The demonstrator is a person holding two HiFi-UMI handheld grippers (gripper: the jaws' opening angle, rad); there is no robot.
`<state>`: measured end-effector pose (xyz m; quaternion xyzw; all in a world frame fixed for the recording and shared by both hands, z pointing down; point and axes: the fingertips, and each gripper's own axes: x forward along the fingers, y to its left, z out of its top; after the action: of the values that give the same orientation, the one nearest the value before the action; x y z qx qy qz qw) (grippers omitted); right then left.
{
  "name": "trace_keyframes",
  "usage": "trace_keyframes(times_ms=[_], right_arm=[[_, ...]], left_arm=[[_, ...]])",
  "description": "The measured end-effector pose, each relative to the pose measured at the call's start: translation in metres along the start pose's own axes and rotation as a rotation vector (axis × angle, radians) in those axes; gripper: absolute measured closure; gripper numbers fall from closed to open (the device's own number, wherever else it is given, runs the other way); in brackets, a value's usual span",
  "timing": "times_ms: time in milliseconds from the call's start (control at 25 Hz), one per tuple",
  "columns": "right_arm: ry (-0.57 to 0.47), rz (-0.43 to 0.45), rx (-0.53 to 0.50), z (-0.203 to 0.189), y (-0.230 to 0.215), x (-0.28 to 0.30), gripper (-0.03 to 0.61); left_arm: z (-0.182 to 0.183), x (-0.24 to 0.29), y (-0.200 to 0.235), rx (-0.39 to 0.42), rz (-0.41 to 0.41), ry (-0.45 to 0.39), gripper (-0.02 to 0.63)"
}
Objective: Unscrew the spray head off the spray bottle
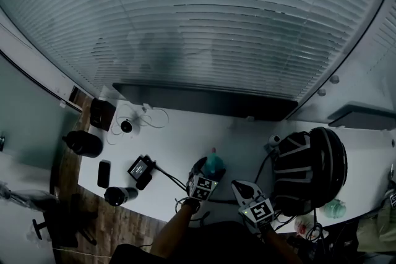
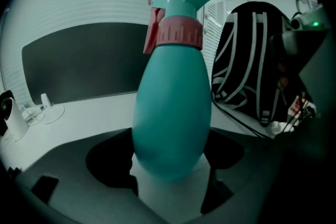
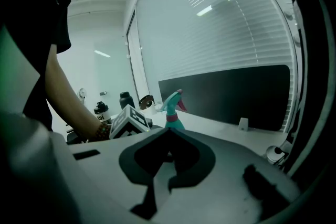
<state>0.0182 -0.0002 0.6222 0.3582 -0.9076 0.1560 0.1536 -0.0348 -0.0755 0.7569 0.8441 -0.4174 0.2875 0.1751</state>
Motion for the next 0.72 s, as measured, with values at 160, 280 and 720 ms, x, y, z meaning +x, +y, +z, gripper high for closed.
trace_keyframes(times_ms=[160,280,720], right_arm=[[0.011,0.01,0.006,-0.009,0.002,0.002,0.577],[0.022,0.013,-0.026,-0.007,0.002,0.003,0.577],[0.006,0.155,-0.302,0.017,0.05,0.015,0.575]], left_arm=[[0.001,-0.025,-0.013,0.064,-0.043,-0.021,0.21],[0.001,-0.049,-0.013,0.05,-0.024,-0.022,0.21],[-0.039,-0.105,-0.007,0.012,0.065,0.067,0.212]])
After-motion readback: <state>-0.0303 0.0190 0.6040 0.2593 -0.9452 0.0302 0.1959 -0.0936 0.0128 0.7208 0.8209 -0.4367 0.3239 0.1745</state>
